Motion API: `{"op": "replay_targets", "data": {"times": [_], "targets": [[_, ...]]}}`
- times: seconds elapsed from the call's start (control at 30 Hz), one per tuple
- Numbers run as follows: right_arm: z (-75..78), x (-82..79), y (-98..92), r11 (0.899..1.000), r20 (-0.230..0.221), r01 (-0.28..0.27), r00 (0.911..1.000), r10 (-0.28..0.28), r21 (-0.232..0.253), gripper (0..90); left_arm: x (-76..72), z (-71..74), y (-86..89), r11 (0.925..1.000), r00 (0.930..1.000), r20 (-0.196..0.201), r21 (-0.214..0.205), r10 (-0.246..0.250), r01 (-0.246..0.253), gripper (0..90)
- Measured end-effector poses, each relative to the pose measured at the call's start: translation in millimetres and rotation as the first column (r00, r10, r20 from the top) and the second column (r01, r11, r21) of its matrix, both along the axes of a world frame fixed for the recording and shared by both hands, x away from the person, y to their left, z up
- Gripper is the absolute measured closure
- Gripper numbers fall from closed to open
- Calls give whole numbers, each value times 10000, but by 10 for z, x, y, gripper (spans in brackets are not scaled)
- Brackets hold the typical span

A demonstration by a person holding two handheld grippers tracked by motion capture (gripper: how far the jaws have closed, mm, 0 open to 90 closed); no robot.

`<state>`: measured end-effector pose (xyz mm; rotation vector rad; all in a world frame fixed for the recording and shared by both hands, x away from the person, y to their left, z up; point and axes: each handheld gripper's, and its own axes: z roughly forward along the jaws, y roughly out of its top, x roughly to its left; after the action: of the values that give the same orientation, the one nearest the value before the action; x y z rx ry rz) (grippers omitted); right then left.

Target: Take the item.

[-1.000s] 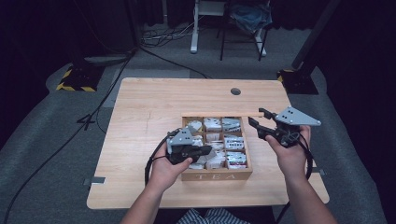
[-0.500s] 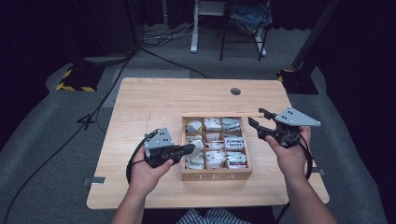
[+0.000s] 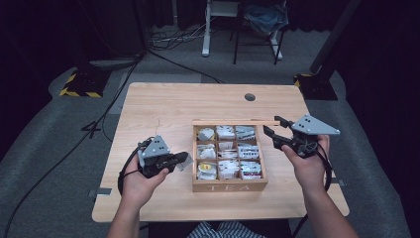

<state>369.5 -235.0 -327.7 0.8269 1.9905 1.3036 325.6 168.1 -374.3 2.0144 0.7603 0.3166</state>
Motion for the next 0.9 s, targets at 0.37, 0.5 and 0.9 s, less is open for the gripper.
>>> {"op": "replay_targets", "data": {"times": [0.37,0.5,0.9], "targets": [[-3,5,-11,10000,-73,-46,10000,47,72,491,134,-176,158,9862,9872,-212,523,1583,-1570,897],[-5,4,-19,9999,-119,-93,9999,94,93,493,183,-241,241,9775,9777,-358,510,2067,-2048,897],[-9,2,-20,9999,-138,-78,9999,79,134,493,247,-342,446,9510,9509,-427,567,3065,-3040,897]]}}
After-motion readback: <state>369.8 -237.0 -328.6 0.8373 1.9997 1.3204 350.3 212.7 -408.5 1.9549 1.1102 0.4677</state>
